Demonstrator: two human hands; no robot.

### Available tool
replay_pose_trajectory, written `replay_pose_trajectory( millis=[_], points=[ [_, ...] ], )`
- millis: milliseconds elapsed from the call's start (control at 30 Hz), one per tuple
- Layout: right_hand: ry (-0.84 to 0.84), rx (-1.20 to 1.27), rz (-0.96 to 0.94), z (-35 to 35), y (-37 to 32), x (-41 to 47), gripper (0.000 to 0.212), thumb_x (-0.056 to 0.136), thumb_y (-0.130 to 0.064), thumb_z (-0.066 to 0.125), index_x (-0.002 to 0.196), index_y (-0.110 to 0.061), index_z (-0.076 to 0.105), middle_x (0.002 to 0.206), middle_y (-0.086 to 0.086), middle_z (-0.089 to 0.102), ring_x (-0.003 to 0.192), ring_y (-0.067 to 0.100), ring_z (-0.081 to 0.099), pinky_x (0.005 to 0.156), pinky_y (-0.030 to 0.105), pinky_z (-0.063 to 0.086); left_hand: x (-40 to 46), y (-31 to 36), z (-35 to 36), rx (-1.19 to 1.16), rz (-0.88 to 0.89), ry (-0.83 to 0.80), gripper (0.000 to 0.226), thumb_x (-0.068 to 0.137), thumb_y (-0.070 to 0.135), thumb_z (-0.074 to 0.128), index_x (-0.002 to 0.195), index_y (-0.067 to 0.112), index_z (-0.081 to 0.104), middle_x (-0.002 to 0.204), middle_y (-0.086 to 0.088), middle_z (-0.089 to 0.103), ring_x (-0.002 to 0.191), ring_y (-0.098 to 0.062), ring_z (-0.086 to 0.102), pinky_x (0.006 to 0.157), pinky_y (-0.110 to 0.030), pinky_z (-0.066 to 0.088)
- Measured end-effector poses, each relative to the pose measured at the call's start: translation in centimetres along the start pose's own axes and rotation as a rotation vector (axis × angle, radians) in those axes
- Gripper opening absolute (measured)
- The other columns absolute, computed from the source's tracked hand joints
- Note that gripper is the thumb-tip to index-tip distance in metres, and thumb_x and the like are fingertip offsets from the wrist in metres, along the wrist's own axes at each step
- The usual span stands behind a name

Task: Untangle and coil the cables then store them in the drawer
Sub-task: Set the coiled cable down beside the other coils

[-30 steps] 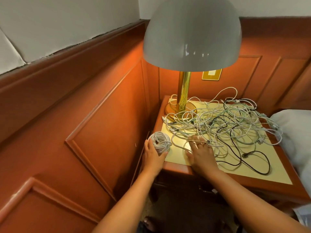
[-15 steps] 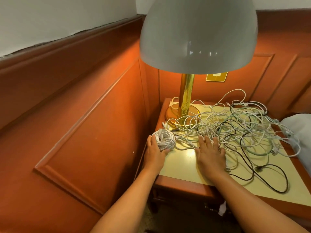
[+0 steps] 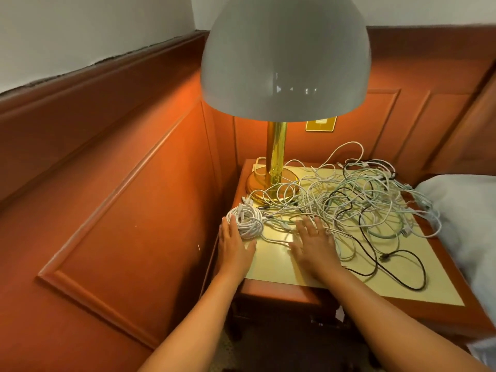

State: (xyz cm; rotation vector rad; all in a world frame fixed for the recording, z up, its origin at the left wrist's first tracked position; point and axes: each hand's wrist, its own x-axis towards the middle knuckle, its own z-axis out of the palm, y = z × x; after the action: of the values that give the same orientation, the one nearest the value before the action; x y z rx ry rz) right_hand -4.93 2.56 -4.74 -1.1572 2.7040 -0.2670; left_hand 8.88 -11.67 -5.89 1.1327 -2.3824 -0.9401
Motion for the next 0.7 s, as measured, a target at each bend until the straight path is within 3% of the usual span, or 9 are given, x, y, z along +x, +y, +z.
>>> replay_pose_trajectory(
  millis=[100,167,267,367,567,700],
  points=[
    [-0.029,0.051,-0.08,-0.8,-0.3,-2.1,0.057,0.102,-0.043,0.037,0.153,-0.023,0.022,0.163,0.001,0.013,0.15,0.021,0.007,0.117,0.041,0.017,-2.0,1.5,0.4,0.077,0.024,-0.021,0.078,0.095,0.024,0.056,0.154,0.015,0.006,0.163,-0.008,-0.005,0.149,-0.025,-0.005,0.119,-0.035,0.002],
    [-0.044,0.076,-0.147,-1.6,-0.4,-4.1,0.053,0.102,-0.038,0.039,0.151,-0.02,0.03,0.159,0.002,0.024,0.147,0.02,0.02,0.115,0.035,0.024,-3.5,2.7,0.6,0.092,0.071,-0.039,0.07,0.093,0.019,0.055,0.152,0.013,0.019,0.162,-0.011,0.008,0.149,-0.027,0.003,0.119,-0.034,0.005],
    [-0.035,0.162,-0.176,-3.3,0.3,-7.7,0.04,0.1,-0.03,0.045,0.138,-0.018,0.05,0.142,0.003,0.05,0.13,0.02,0.045,0.106,0.031,0.036,-5.7,4.7,0.6,0.04,0.102,-0.088,0.055,0.092,0.011,0.053,0.145,0.008,0.035,0.153,-0.011,0.032,0.142,-0.026,0.028,0.116,-0.032,0.02],
    [0.041,0.267,-0.133,-5.8,2.2,-10.5,0.029,0.099,-0.026,0.046,0.119,-0.016,0.064,0.117,0.005,0.067,0.11,0.025,0.06,0.091,0.035,0.048,-7.6,7.5,0.1,0.034,0.147,-0.1,0.045,0.094,0.011,0.049,0.139,0.008,0.045,0.143,-0.011,0.047,0.132,-0.025,0.042,0.108,-0.031,0.031],
    [0.246,0.386,0.04,-11.1,7.5,-12.7,0.028,0.099,-0.022,0.046,0.116,-0.01,0.066,0.108,0.013,0.07,0.098,0.03,0.063,0.081,0.034,0.05,-9.3,14.4,0.6,0.044,0.308,-0.08,0.039,0.095,0.012,0.051,0.134,0.006,0.052,0.133,-0.012,0.057,0.123,-0.026,0.052,0.098,-0.029,0.039],
    [0.335,0.465,0.148,-13.0,11.2,-10.7,0.026,0.097,-0.018,0.046,0.098,-0.004,0.067,0.092,0.015,0.068,0.086,0.032,0.06,0.075,0.037,0.05,-8.0,17.9,1.9,0.059,0.364,-0.105,0.035,0.097,0.014,0.051,0.131,0.008,0.053,0.13,-0.012,0.06,0.118,-0.025,0.055,0.094,-0.028,0.042]
  ],
)
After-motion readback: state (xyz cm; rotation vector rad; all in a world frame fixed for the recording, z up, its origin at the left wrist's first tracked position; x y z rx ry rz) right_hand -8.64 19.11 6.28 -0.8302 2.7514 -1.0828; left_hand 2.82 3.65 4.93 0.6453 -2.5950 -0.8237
